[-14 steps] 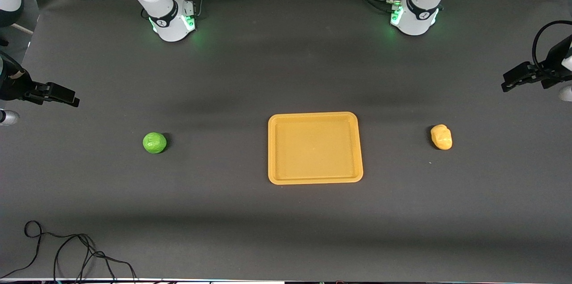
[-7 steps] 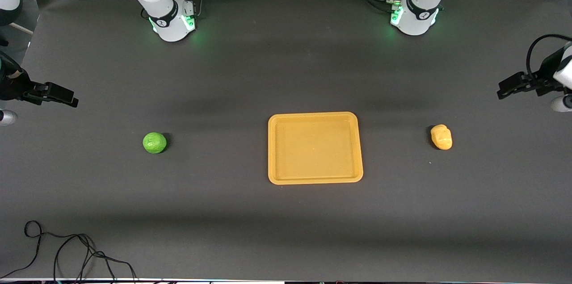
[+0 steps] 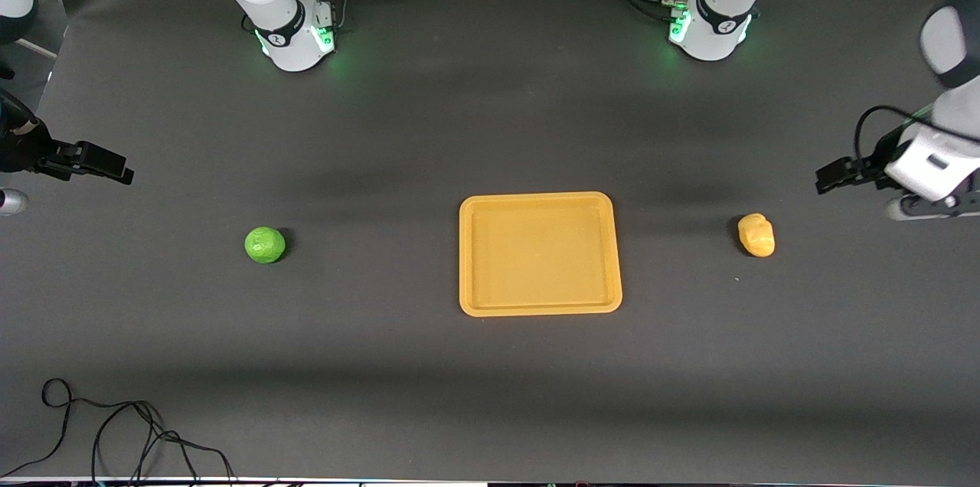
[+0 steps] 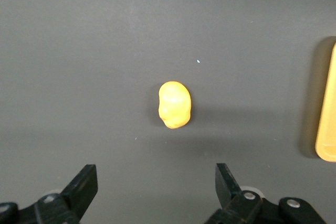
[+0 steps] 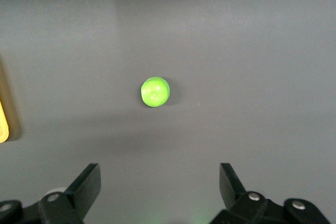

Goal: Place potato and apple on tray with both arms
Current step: 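Lower the left gripper onto the yellow potato and close it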

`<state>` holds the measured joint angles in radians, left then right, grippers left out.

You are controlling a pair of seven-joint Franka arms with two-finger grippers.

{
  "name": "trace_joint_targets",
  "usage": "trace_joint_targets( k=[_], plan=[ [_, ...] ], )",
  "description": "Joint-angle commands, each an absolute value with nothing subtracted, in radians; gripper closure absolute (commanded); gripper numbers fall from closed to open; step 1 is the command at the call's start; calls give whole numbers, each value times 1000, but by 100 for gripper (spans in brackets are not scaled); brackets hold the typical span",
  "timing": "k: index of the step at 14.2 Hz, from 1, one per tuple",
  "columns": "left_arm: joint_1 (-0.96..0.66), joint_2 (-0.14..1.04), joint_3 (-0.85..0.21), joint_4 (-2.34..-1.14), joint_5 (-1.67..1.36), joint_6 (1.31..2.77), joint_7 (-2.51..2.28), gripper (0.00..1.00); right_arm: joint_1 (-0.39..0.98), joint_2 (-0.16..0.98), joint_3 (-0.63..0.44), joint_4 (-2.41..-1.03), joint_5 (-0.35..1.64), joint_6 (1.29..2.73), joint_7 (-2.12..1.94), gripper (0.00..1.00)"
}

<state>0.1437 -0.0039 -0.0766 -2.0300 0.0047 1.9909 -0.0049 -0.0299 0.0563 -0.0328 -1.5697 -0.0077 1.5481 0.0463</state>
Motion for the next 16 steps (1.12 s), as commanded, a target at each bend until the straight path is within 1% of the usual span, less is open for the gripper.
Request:
trace_joint_targets(
  k=[1,8,12,16],
  plan=[
    [150,58,-81,-2100,14,2135,-14,0,-18,71,-44,-1548,3,1548,49,0],
    [137,313,-83,-2108,11,2367,-18,0,-17,69,-44,-1557,3,1563,48,0],
    [132,351,-86,-2175,11,2477,-18,0,-18,71,-44,-1554,3,1563,49,0],
    [132,377,-87,-2177,9,2480,-17,1,-18,71,-44,-1551,3,1566,48,0]
  ],
)
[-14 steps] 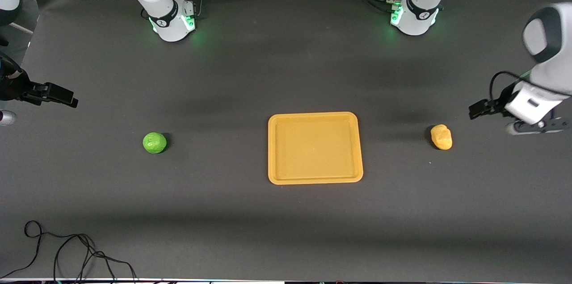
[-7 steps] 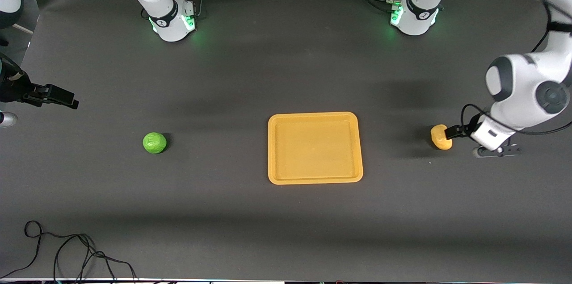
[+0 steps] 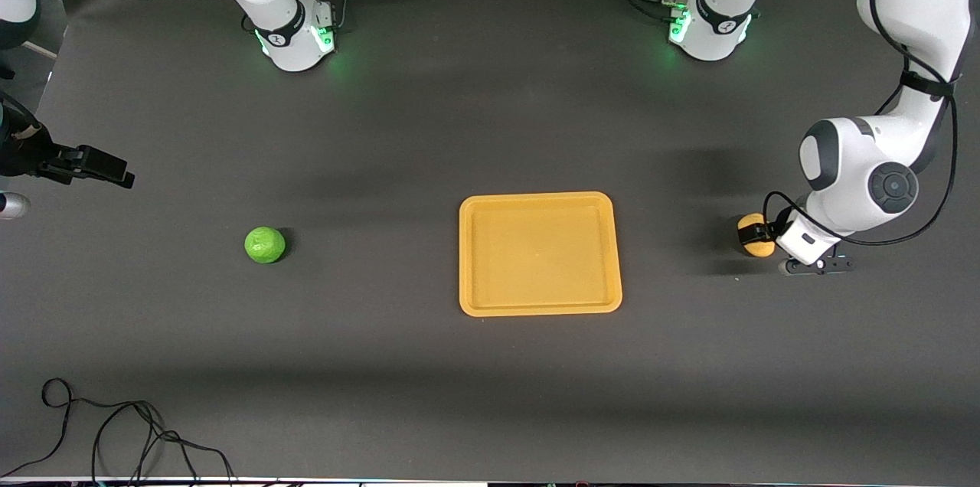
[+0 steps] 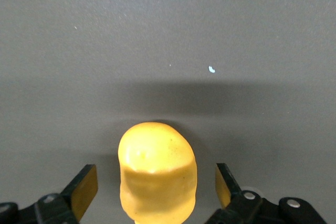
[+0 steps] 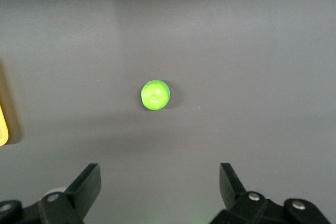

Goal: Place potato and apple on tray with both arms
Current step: 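Lower the left gripper onto the yellow potato and close it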

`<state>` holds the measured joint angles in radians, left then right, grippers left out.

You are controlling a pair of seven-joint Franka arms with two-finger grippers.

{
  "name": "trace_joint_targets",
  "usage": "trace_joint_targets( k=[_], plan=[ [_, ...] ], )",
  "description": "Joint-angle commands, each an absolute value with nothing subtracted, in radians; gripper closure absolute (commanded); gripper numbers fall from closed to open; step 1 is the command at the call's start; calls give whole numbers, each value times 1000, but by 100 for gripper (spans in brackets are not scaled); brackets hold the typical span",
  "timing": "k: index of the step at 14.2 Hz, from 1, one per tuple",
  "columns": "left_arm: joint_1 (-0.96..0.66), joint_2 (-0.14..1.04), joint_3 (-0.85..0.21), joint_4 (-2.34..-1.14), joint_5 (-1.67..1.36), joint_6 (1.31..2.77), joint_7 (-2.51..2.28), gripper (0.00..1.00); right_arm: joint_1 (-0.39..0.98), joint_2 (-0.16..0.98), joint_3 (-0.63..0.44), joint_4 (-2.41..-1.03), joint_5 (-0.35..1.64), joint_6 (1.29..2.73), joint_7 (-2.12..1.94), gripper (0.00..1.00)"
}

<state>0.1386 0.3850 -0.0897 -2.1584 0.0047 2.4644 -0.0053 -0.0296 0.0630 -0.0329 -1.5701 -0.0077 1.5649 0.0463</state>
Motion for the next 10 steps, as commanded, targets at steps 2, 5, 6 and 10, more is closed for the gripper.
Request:
trace_joint_targets(
  k=[2,5,6,10],
  plan=[
    [130,385,-87,-2177,6,2480,-17,6,-20,74,-44,-1551,2,1566,29,0],
    [130,394,-89,-2177,6,2482,-17,32,-18,74,-44,-1551,-2,1565,-29,0],
    [129,393,-89,-2175,6,2482,-17,44,-23,72,-44,-1551,-2,1563,-82,0],
    [120,387,-89,-2161,6,2458,3,88,-23,74,-49,-1549,-3,1563,-95,0]
  ],
)
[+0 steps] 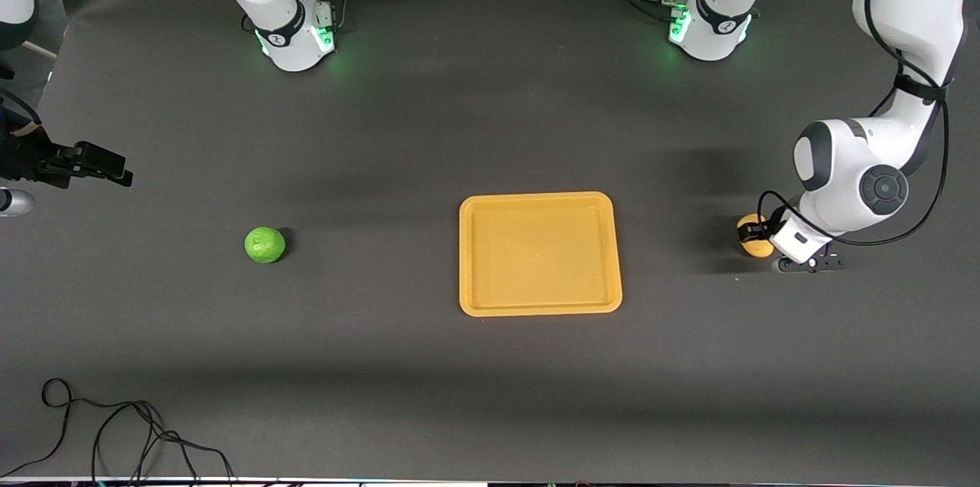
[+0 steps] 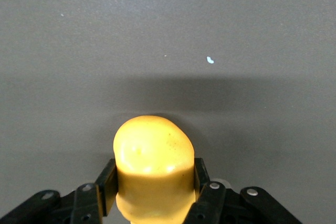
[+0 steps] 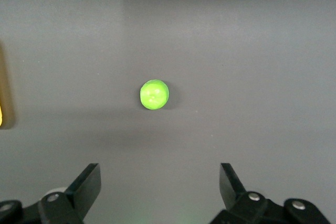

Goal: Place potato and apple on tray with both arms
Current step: 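Lift the potato with the left gripper and carry it over the tray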

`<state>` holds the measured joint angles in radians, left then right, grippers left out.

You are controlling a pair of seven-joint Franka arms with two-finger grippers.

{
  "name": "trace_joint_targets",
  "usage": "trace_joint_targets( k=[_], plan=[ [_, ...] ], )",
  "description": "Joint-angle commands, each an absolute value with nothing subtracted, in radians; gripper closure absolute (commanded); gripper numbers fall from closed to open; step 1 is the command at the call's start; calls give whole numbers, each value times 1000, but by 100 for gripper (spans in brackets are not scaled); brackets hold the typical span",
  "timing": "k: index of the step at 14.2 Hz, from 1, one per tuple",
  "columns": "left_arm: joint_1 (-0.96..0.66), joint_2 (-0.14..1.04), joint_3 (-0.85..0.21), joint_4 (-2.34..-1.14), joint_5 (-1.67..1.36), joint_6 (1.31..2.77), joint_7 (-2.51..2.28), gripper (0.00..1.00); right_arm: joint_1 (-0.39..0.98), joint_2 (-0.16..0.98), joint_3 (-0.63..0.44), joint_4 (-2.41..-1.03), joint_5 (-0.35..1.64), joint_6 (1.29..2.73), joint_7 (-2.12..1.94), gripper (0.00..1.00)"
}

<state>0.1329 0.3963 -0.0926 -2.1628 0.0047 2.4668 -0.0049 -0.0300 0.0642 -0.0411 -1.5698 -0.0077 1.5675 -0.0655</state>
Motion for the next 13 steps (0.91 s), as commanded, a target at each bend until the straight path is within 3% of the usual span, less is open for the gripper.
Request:
trace_joint_targets(
  k=[1,2,4,8,11,13],
  plan=[
    [123,376,-89,-2155,14,2444,9,94,-23,74,-49,-1549,-2,1563,-95,0],
    [124,348,-89,-2131,15,2392,20,99,-25,74,-49,-1549,-2,1563,-95,0],
    [120,278,-94,-2027,9,2157,31,100,-25,74,-49,-1549,-2,1565,-94,0],
    [95,250,-170,-1717,-27,1779,-7,100,-25,75,-49,-1548,2,1565,-92,0],
    [69,255,-285,-1591,-32,1654,-46,100,-25,75,-49,-1546,2,1566,-86,0],
    [17,267,-320,-1588,-43,1681,-212,100,-25,80,-49,-1546,2,1574,-81,0]
  ],
)
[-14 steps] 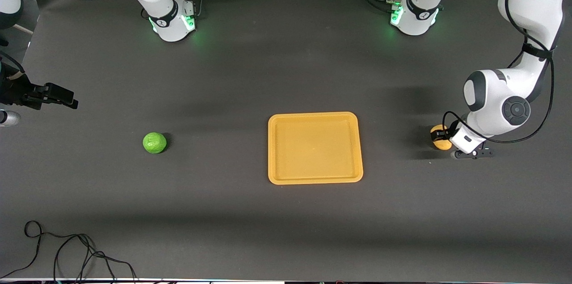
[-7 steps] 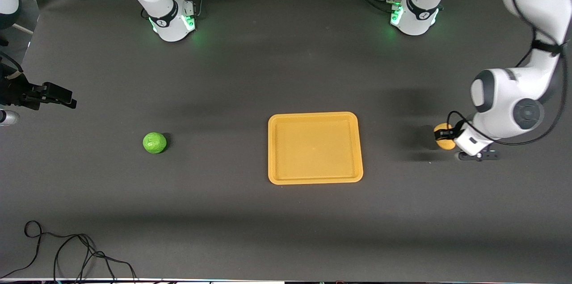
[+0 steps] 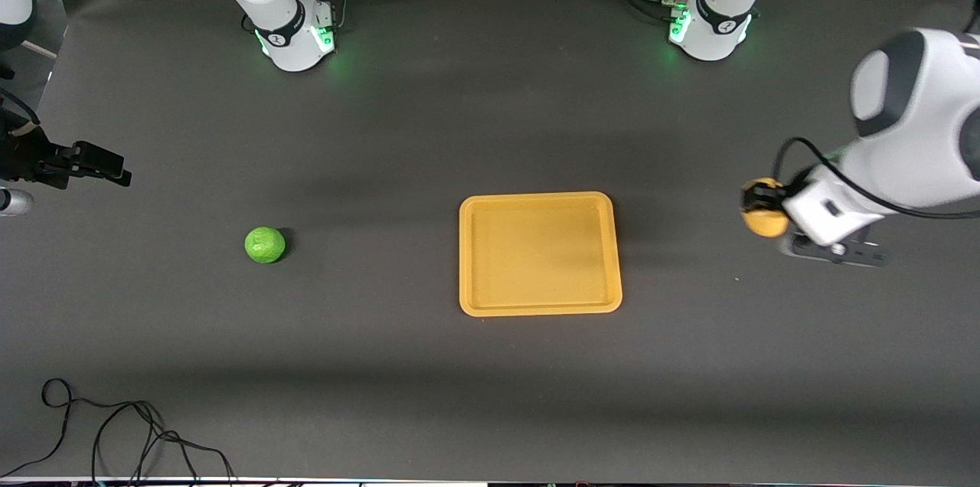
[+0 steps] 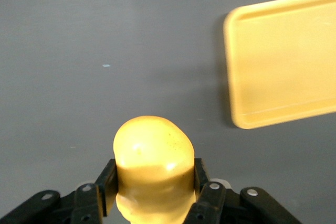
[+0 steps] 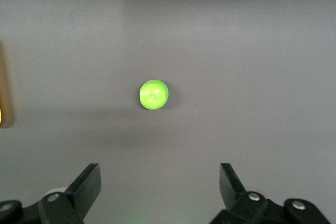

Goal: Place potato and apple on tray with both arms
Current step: 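Lift the potato with the left gripper and carry it over the tray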

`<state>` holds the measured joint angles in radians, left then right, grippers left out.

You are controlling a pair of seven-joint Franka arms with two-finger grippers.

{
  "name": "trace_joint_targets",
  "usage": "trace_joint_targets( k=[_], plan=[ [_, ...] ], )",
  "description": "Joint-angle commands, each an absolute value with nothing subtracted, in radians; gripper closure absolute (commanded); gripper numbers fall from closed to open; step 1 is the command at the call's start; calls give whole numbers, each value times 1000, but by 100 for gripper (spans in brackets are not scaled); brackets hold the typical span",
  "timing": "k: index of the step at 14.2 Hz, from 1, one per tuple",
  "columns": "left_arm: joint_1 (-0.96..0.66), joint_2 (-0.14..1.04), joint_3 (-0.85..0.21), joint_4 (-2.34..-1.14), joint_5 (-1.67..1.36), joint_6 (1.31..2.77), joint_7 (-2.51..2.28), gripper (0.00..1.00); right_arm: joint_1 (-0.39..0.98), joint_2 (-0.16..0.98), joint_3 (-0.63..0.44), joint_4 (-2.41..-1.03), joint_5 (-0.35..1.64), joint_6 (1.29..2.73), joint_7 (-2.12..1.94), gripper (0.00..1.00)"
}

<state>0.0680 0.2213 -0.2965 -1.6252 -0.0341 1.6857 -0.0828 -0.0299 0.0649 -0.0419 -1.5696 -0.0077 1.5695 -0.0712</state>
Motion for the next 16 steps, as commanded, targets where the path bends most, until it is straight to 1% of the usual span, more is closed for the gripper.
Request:
trace_joint_targets(
  k=[1,4,7,9,11,16],
  plan=[
    [-27,288,-328,-1589,-41,1721,-288,100,-25,81,-49,-1545,2,1575,-80,0],
    [-132,375,-327,-1637,-32,1885,-458,100,-21,83,-49,-1545,2,1578,-80,0],
    [-211,439,-325,-1764,-25,2147,-610,100,-23,81,-49,-1545,2,1580,-80,0],
    [-241,485,-324,-1827,20,2280,-659,100,-21,80,-49,-1549,2,1592,-78,0],
    [-244,523,-324,-1832,75,2307,-708,100,-23,81,-49,-1551,2,1594,-80,0],
    [-245,564,-321,-1832,97,2339,-729,100,-26,83,-49,-1551,3,1595,-78,0]
  ],
)
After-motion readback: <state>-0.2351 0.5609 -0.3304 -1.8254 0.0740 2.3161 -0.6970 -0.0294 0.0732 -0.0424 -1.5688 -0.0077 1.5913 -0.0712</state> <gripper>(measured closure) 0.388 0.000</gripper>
